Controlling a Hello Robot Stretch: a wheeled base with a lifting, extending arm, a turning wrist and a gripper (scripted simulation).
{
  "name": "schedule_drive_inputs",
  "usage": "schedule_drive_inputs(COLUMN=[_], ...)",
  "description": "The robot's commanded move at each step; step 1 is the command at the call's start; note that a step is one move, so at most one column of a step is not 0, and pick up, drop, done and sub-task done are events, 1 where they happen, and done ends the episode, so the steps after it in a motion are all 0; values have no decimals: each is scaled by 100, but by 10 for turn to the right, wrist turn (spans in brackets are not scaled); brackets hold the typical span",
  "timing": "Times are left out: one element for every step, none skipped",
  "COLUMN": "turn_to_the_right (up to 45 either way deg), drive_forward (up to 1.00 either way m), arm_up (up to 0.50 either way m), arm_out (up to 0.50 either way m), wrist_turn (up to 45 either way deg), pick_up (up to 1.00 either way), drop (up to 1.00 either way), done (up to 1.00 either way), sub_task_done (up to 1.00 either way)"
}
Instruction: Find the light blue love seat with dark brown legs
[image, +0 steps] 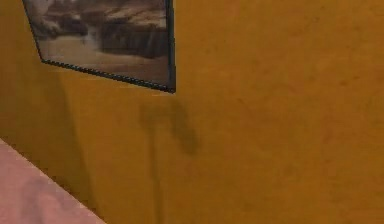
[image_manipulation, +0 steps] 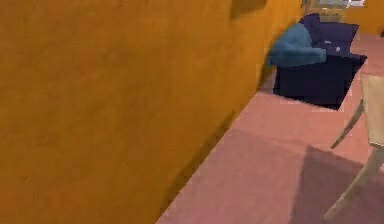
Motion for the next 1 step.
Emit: schedule_drive_inputs(turn_to_the_right=[-450], drive_forward=[0], arm_up=[0], arm_out=[0], wrist_turn=[0], pick_up=[0], drop=[0], done=[0], sub_task_done=[0])
